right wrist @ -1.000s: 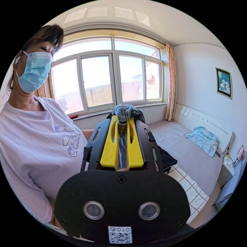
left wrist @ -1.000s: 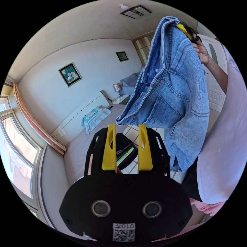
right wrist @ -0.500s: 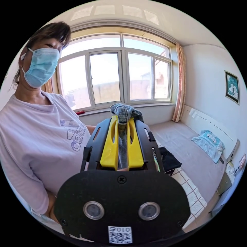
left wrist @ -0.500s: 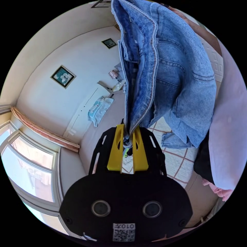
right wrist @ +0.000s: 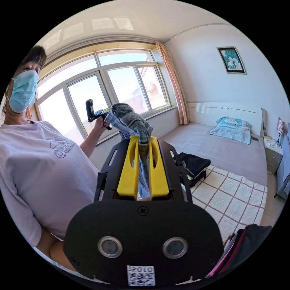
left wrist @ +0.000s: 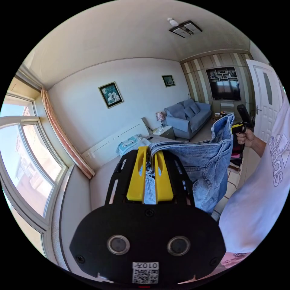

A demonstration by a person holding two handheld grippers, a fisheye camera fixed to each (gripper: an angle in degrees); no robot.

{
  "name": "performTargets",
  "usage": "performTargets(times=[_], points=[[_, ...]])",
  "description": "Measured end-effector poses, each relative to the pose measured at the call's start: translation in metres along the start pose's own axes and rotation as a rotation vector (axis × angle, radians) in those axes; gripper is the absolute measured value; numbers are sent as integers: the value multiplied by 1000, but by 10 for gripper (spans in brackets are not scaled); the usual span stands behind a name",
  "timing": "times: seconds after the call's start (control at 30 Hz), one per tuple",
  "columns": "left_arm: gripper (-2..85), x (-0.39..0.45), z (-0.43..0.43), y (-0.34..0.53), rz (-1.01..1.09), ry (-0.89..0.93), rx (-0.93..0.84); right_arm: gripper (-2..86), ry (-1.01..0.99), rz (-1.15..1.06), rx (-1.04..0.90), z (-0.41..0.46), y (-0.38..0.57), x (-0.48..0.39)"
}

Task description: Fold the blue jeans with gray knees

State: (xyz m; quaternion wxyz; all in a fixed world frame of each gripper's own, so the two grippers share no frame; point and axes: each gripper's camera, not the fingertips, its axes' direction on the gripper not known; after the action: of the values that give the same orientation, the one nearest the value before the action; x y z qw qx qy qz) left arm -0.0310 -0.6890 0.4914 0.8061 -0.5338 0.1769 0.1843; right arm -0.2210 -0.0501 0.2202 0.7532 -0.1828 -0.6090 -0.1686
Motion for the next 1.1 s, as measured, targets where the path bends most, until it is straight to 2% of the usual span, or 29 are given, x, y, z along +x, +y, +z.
performTargets(times=[0.07, 0.27, 0.43, 0.7, 0.9, 1.1], points=[[9, 11, -8, -20, 95, -64, -30, 60, 41, -31, 57, -2, 9, -8], [8, 32, -13, -47, 251, -42, -54, 56, 285, -122, 103, 5, 25, -30], [9, 32, 3, -48, 257, -43, -162, 32, 248, -143, -1, 21, 25, -34], [8, -13, 16, -12, 19, -26, -157, 34, 273, -131, -92, 41, 15, -50], [8, -41, 11, -37, 79, -125, -97, 32, 269, -117, -44, 49, 6, -70], [8, -100, -7, -86, 150, -45, 42, 34, 284, -207, 39, 24, -20, -137]])
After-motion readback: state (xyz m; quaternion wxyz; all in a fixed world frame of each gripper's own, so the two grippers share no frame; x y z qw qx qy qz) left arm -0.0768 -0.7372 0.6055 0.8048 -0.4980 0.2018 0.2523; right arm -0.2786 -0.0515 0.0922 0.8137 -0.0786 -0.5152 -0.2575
